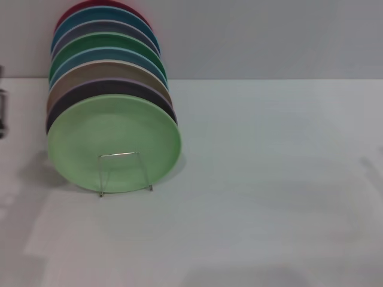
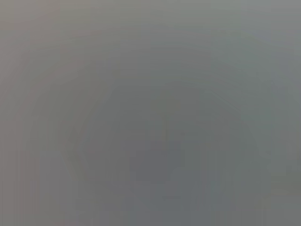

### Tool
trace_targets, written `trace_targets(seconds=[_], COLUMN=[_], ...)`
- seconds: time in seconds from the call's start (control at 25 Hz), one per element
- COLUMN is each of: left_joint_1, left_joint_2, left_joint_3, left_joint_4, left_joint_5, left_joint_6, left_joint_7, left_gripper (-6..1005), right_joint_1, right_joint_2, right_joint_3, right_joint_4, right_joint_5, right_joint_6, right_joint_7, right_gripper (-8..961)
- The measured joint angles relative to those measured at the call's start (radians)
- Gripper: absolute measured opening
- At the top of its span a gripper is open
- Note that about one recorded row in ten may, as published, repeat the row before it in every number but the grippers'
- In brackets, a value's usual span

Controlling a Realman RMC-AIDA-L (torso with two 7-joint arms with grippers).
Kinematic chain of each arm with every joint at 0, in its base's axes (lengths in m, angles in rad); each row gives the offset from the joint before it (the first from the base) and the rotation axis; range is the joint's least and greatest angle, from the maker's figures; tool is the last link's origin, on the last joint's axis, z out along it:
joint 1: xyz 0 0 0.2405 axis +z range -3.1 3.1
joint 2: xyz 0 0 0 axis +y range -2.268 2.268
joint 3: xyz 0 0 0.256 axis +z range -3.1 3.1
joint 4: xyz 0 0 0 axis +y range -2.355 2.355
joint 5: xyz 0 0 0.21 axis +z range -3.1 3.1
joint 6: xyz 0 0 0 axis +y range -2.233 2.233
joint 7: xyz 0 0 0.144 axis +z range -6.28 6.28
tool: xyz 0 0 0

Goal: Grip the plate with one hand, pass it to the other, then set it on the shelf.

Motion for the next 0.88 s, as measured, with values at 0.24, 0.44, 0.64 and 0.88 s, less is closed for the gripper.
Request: trace_targets(seconds=[0.24,0.44,0.64,0.88], left_joint_1=[0.051,0.085,0.100,0.105], left_joint_2=[-0.010,-0.014,-0.020,-0.021], left_joint_3=[-0.226,-0.263,-0.256,-0.247], left_joint_4=[0.006,0.019,0.038,0.052], left_joint_5=[-0.004,-0.003,-0.003,0.004], left_joint_6=[-0.025,-0.067,-0.085,-0.079], left_joint_7=[-0.380,-0.463,-0.457,-0.457], left_gripper=[292,415,647,860], right_joint_1=[0.005,0.019,0.045,0.052], right_joint_2=[0.005,0.006,0.006,0.006], right_joint_3=[0.004,-0.003,0.006,0.003], right_joint_4=[-0.113,-0.243,-0.291,-0.306], right_joint_5=[0.042,0.170,0.195,0.198], right_joint_6=[-0.008,-0.025,-0.056,-0.054], right_joint_7=[-0.259,-0.456,-0.478,-0.480], right_gripper=[648,651,654,688])
